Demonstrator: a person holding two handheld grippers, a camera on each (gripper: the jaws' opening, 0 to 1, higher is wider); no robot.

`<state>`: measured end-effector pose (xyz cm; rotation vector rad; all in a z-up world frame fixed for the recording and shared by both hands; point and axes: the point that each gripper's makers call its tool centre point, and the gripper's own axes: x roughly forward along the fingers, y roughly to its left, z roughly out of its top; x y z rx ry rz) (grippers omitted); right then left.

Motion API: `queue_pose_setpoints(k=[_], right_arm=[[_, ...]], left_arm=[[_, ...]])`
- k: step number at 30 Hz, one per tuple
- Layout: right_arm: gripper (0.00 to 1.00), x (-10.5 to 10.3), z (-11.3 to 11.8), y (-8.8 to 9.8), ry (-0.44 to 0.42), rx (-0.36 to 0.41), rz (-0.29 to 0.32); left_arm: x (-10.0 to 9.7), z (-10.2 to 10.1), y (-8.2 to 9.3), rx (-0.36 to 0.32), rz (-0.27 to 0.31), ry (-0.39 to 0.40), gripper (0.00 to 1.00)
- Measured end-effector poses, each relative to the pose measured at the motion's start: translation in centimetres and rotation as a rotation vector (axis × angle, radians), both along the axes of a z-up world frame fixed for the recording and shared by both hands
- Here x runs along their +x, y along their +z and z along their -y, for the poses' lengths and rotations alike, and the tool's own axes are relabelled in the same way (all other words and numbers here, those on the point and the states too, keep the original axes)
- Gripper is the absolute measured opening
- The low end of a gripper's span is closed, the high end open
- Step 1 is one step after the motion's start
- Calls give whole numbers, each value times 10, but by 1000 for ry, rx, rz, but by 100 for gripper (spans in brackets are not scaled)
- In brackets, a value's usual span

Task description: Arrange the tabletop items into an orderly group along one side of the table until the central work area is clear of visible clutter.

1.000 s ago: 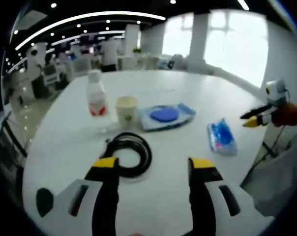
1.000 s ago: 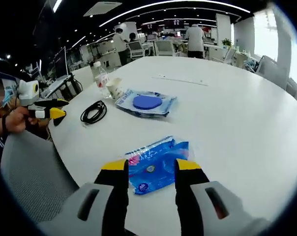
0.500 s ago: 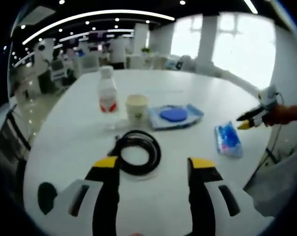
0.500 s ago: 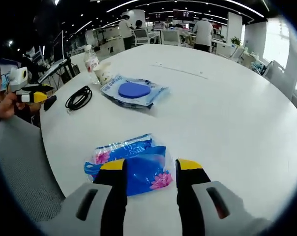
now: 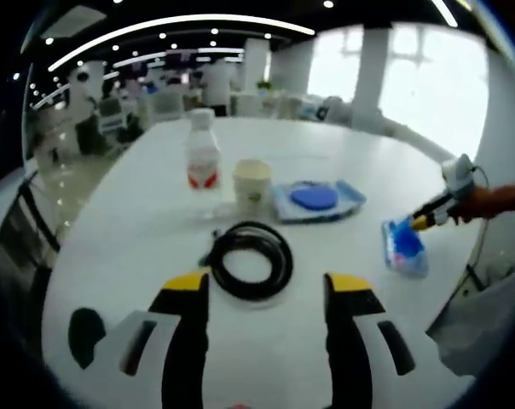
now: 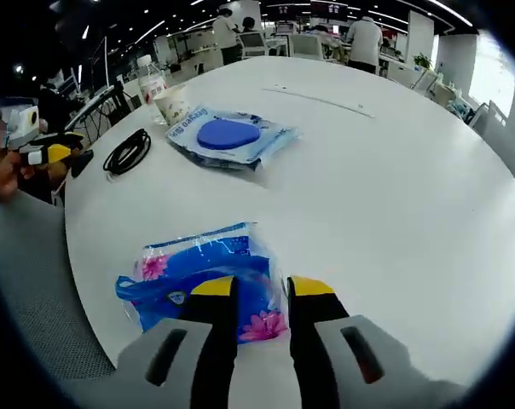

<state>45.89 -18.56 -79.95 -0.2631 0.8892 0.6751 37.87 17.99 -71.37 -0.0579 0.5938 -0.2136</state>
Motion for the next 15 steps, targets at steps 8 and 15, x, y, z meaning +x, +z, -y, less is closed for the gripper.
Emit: queue_pose_setpoints(k=[8,15], right_arm=[[2,0,6,-3,-80,28,-23],[1,-2,21,2,-207,71,-21]], left_arm=[[0,-5,-1,-5,-2,23,50],[0,-6,-2,-5,-6,25,49]])
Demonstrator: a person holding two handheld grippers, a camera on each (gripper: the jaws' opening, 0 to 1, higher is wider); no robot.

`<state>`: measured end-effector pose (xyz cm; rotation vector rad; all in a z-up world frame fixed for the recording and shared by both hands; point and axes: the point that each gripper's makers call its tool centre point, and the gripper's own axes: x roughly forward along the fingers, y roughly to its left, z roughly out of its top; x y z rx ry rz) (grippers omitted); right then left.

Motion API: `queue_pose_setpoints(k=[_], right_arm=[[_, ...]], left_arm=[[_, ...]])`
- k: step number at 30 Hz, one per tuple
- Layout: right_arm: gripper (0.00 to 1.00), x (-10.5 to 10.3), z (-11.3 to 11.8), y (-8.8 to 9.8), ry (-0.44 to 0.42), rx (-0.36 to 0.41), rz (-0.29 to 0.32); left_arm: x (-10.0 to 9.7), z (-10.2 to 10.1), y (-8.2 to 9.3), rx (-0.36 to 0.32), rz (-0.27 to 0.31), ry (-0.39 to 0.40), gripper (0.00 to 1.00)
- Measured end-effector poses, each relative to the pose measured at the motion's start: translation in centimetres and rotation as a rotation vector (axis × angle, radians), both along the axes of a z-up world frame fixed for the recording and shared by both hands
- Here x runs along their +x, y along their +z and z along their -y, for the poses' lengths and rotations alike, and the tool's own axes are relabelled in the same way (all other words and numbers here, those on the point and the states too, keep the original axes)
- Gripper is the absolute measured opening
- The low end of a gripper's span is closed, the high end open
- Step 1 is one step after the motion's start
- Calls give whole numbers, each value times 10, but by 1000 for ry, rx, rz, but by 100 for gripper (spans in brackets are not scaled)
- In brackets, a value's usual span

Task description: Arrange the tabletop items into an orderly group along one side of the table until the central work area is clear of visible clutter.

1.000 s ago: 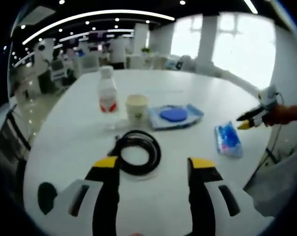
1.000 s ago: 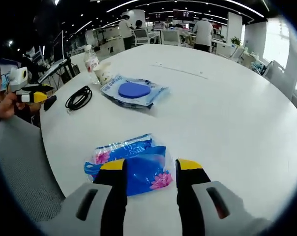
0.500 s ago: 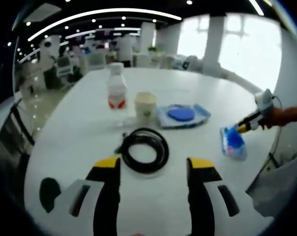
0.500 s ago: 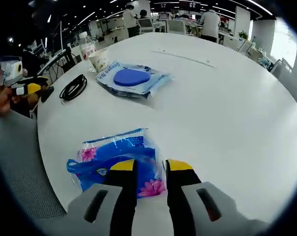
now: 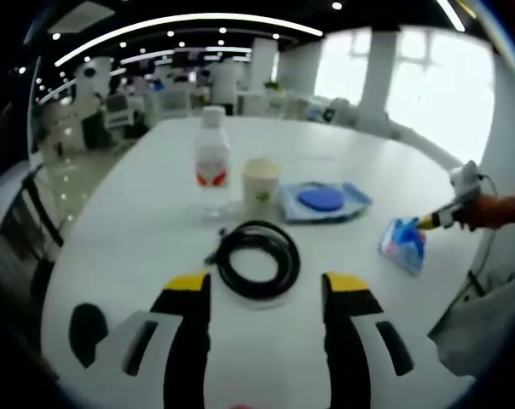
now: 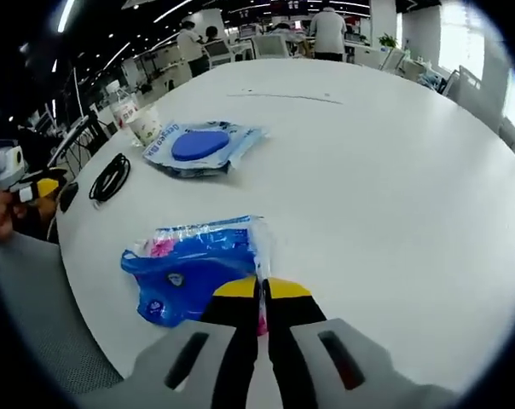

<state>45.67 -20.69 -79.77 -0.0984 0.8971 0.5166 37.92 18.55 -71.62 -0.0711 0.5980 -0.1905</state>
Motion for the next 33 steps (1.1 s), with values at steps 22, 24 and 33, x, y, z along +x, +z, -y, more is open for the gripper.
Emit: queue_pose_setpoints(k=[22,24,33], right_arm=[[1,33,47,45,-280,78,110],[1,36,50,46,-298,76,115],[1,51,58,48,-384,52,120]], left_arm=[[2,-1,0,-13,4,5,49],[2,2,0,-9,4,-4,49],[0,1,0,-12,0,1,49]])
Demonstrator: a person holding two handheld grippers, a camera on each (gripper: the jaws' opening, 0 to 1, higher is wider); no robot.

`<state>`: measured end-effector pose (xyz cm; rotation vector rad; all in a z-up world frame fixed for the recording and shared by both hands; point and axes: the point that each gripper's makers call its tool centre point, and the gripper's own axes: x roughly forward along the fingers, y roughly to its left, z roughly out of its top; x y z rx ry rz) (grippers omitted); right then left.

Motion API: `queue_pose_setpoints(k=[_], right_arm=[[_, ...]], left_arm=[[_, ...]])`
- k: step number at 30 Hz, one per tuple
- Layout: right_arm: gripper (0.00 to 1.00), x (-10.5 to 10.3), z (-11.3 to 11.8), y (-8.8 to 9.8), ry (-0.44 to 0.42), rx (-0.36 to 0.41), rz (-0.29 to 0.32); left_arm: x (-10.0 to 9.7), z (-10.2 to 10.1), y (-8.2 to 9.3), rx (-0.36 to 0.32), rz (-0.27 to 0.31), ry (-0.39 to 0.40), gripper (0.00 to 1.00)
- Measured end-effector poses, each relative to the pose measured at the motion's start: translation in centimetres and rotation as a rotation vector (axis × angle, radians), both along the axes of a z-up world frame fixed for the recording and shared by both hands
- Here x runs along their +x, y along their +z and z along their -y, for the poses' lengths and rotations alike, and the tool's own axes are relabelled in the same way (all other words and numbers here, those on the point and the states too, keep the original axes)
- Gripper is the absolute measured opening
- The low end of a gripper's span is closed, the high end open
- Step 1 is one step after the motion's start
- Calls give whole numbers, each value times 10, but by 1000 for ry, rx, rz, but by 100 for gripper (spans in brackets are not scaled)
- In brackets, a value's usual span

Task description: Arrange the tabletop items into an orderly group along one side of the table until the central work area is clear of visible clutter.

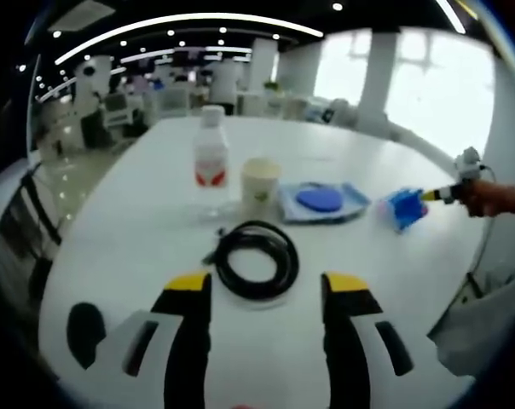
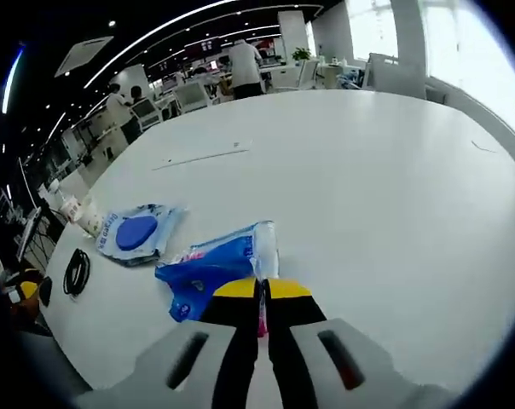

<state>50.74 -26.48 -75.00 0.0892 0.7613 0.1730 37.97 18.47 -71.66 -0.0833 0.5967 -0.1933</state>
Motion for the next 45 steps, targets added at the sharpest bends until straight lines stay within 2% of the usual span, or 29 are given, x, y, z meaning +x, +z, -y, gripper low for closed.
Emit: queue_pose_setpoints(k=[8,14,16,18,20,31,33,34,36,45], right_arm=[[1,14,-6,-2,-64,18,-20],[1,15,-21,8,-50,-2,-23],[1,35,-19,2,-23,-6,-29],[1,36,-24,3,0,-28,-38],[1,49,-20,-3,-1,-31,-45],[1,31,-29,0,-36,-36,-77],[1,32,-27,-2,-39,-35,-80],[1,44,-21,-10,-39,-31,-87],[1,52,-15,-16,-36,-35,-89],[1,42,-9,-13,-54,-31,-81]], left_arm=[[-1,8,-4,15,-14,-34,49],[-3,4,-6,17,-23,-26,49],[-4,2,-7,19,-28,-19,49],[-4,0,-9,21,-33,-13,49],[-4,-1,-9,23,-35,-11,49],[-6,-8,-17,33,-59,16,48],[-7,-8,-18,37,-64,16,48],[-7,-7,-19,40,-68,14,48],[-7,-6,-20,44,-72,11,48],[-7,-7,-24,53,-81,6,48]])
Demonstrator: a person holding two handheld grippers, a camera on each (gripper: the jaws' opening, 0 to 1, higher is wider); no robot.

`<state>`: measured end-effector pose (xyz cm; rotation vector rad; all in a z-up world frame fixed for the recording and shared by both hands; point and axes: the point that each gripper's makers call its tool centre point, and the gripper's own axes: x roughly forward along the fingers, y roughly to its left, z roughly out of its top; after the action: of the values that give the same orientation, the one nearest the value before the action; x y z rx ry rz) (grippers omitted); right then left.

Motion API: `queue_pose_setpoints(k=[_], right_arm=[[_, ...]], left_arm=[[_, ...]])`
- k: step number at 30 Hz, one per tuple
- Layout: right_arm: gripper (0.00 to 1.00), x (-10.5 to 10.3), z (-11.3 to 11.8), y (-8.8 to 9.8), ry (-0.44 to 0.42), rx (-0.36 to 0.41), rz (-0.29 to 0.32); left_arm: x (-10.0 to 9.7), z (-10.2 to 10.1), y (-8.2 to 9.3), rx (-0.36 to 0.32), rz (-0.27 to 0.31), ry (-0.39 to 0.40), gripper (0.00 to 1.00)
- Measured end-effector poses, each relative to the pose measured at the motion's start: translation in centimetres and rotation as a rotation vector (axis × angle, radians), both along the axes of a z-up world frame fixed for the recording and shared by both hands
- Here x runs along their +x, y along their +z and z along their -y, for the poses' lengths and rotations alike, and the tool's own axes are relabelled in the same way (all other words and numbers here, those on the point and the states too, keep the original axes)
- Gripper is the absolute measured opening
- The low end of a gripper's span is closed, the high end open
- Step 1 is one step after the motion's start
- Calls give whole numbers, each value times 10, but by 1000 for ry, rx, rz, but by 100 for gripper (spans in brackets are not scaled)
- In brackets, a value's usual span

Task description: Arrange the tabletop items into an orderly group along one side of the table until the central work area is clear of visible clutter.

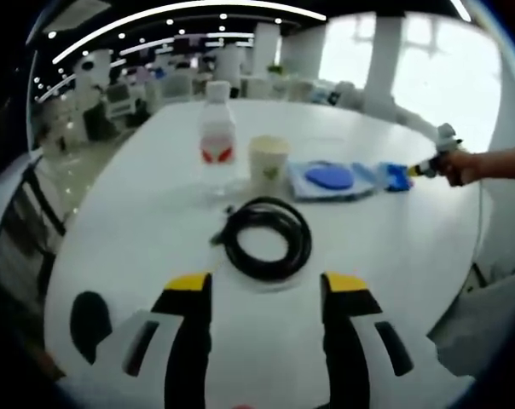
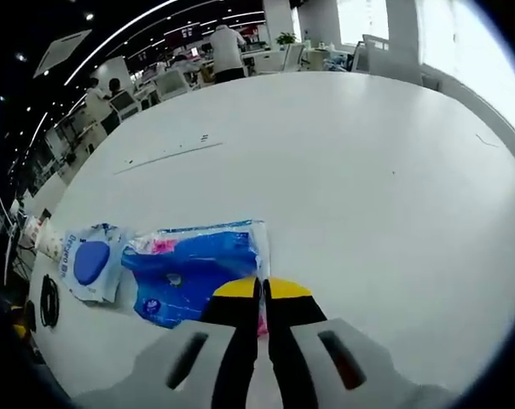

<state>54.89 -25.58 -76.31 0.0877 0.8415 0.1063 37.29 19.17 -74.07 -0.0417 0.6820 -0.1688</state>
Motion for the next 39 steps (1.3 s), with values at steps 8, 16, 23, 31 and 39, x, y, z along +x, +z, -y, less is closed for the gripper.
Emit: queue_pose_setpoints(k=[8,16,23,31,39], right_arm=[[1,9,0,-5,6,11,8],[2,2,-8,1,12,10,12],[9,11,-2,-3,6,17,17],[17,2,-10,11,27,15,46],[30,7,-12,24,52,27,93]], left_arm=[[-1,-1,0,-14,-1,12,48],[-1,-3,2,-14,2,15,48],[-1,-3,3,-15,6,17,48],[0,-4,5,-23,9,24,48],[2,-2,8,-29,24,20,48]])
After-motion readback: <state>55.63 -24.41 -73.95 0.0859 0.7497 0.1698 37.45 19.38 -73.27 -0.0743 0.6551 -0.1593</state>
